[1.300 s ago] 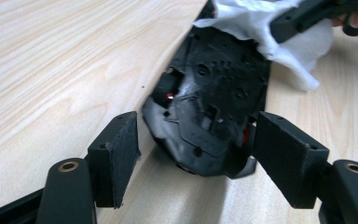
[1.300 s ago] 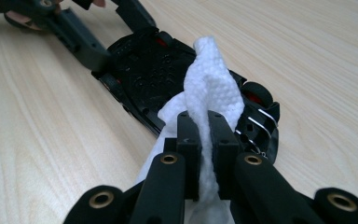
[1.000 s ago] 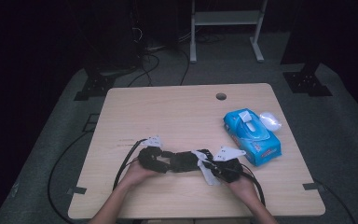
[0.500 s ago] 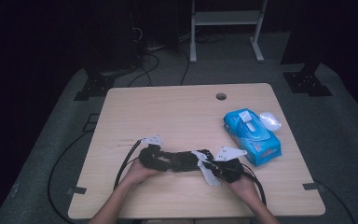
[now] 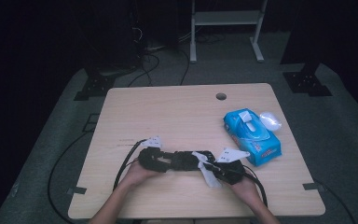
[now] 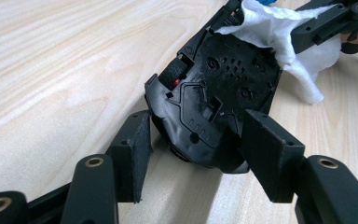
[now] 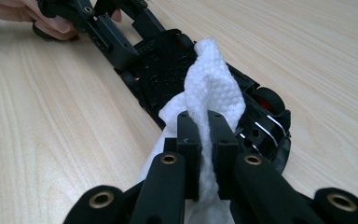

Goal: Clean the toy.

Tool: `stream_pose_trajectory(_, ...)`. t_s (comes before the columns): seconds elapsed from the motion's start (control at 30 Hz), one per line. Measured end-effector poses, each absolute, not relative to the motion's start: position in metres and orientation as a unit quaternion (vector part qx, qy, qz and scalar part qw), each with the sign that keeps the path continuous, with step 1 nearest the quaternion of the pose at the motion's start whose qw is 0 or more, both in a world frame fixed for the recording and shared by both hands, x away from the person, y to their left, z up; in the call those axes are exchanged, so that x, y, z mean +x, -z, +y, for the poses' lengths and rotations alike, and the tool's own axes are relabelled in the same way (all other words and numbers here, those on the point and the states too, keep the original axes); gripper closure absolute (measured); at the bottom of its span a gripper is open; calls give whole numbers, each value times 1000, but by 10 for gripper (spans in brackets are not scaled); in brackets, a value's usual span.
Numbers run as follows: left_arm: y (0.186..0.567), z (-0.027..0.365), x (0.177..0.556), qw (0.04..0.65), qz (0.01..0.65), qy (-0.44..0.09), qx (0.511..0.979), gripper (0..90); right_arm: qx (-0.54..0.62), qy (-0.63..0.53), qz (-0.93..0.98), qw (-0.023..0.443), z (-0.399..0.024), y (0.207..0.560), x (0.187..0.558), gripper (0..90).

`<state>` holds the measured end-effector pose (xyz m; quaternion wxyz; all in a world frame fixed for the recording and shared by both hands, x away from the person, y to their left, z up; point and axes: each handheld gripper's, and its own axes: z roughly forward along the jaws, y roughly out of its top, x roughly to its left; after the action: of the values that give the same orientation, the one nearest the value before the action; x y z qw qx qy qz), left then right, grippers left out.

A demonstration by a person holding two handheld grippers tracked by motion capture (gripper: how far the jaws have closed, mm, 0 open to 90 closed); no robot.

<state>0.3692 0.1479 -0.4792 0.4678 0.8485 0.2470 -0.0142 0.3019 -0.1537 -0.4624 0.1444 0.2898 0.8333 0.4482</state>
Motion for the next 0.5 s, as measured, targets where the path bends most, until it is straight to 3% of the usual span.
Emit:
stream_pose_trajectory(0.27,478,146,367,466,241,-2,851,450,288,-449,834,142,-154,462,301,849)
stream_pose_trajectory(0.5,479,147,375,461,259,34,848,408,285,-451,835,138,-155,463,303,850)
